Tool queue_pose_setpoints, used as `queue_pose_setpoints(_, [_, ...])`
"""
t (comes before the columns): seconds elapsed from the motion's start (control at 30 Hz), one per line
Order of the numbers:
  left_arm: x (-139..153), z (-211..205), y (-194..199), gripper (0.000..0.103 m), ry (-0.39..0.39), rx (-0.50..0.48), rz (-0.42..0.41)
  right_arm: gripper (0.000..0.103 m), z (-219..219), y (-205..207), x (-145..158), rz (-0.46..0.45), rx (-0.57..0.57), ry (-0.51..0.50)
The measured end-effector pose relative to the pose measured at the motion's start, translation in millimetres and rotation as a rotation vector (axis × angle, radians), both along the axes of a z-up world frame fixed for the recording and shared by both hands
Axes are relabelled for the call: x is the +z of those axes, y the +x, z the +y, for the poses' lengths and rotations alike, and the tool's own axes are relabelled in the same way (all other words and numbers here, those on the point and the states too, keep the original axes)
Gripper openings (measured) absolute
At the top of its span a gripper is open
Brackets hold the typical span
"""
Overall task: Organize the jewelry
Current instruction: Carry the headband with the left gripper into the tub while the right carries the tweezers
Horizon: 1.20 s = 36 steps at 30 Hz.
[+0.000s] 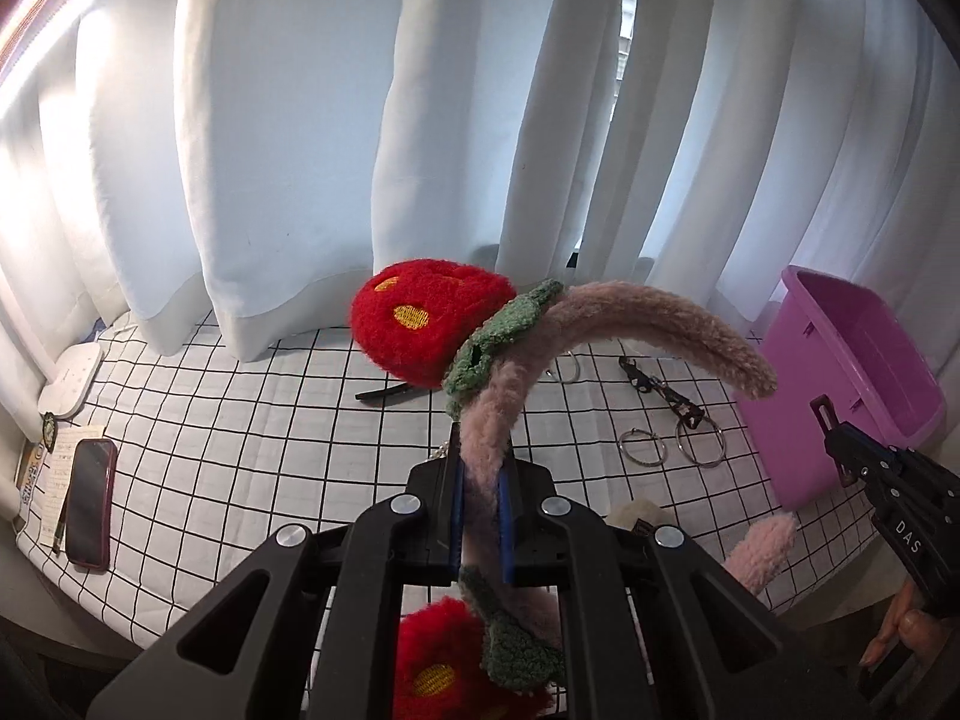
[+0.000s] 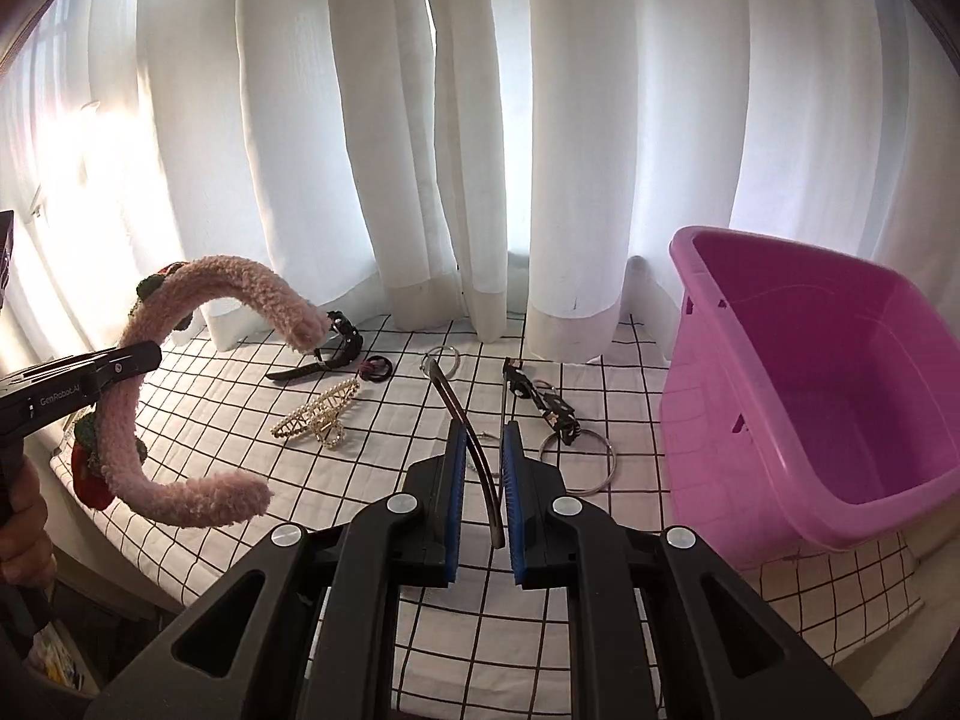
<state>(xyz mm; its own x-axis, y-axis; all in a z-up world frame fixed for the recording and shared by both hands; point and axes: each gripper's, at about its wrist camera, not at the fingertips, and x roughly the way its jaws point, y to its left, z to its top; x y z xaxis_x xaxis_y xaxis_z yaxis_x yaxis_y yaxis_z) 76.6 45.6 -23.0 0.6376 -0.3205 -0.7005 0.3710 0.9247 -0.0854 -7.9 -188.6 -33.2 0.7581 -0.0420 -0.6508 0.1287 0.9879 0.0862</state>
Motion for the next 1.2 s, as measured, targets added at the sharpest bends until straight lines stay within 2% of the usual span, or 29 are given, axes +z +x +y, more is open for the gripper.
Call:
queue_pose_setpoints(0.13, [27,-31,-1,0.009,-0.03,-0.083,-0.054,0.012,-16,-17,34,-0.068,-0.06,-0.009])
queue_pose_setpoints(0.3, [50,-85,-9,0.009,-0.074,-0.172,-0.089,0.012,-64,-36,64,-0.12,-0.137,-0.015])
queue_pose_setpoints(0.47, [57,-157,-22,0.009,-0.12,-0.223,-0.09,0.012,-133,-52,77,-0.117,-0.185,-0.03])
queue_pose_setpoints(0.6, [58,-226,-35,0.009,-0.128,-0.247,-0.07,0.012,-196,-63,81,-0.093,-0.2,-0.031])
queue_pose_setpoints(0.77, [50,-308,-49,0.009,-0.099,-0.257,-0.045,0.012,-273,-68,71,-0.033,-0.208,0.018])
queue_pose_setpoints(0.9, [39,-363,-57,0.009,-0.059,-0.256,-0.006,0.012,-316,-62,57,0.027,-0.19,0.048])
queue_pose_setpoints(1.07, [12,-409,-50,0.009,0.015,-0.233,0.077,0.012,-343,-41,32,0.109,-0.156,0.079])
queue_pose_setpoints(1.2, [-5,-429,-38,0.009,0.078,-0.208,0.158,0.013,-355,-28,14,0.172,-0.143,0.095])
